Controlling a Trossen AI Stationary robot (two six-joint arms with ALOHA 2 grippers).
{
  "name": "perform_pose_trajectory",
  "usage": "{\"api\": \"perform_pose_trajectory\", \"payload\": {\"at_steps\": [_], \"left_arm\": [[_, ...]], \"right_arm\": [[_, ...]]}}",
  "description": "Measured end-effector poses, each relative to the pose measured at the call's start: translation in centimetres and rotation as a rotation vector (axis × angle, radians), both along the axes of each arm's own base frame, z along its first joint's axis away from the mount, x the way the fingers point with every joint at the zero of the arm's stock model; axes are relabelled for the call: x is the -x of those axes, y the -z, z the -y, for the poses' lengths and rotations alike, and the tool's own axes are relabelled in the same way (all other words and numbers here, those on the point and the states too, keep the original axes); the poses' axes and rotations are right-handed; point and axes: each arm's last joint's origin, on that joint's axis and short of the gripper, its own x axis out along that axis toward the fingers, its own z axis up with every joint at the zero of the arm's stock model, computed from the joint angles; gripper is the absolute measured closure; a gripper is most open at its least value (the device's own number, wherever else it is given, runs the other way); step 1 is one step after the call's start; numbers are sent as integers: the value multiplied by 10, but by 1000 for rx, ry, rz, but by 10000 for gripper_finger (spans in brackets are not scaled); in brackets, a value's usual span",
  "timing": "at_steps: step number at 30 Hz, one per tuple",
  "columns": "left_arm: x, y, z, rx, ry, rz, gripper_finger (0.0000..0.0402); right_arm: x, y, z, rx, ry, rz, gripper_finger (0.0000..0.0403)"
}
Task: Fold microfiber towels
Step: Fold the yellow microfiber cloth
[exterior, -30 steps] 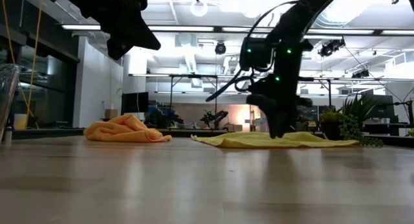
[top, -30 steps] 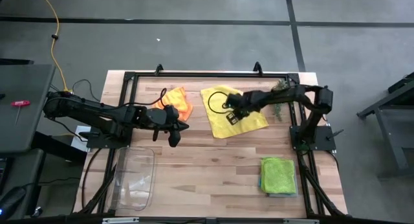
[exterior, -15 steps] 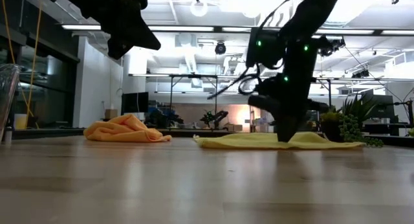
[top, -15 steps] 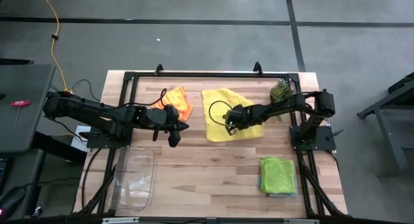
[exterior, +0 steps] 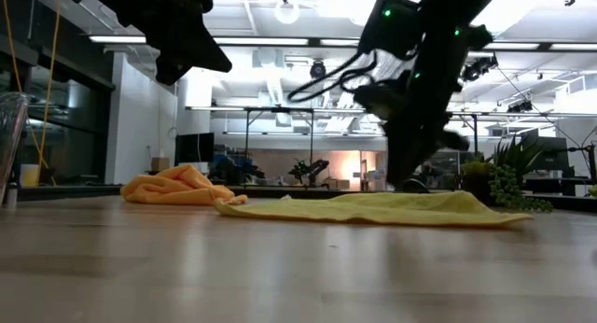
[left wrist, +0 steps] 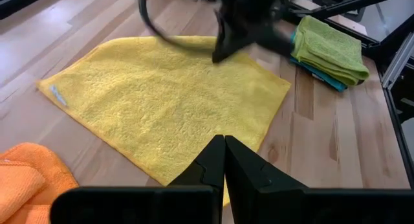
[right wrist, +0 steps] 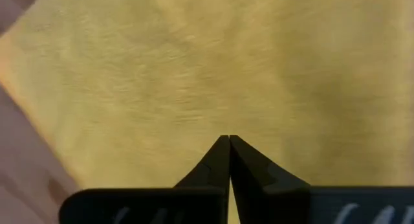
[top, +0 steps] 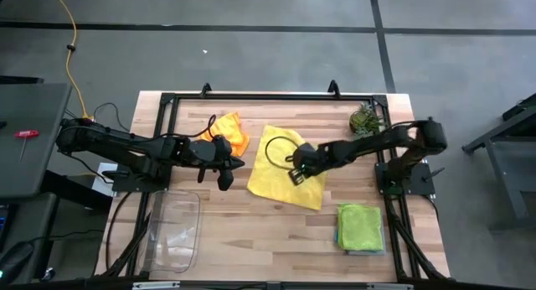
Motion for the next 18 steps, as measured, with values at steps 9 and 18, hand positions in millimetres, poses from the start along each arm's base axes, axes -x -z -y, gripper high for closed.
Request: {"api": "perform_pose_trajectory", "payload": {"at_steps": [9,18], "left_arm": [[-12,-2,0,7,2,89,401],[-59,49,1,141,19,85,402]], "right_arm": [[51,-34,43,108,-6,-166,403],[101,13,44,-150,64,-212,403]]}}
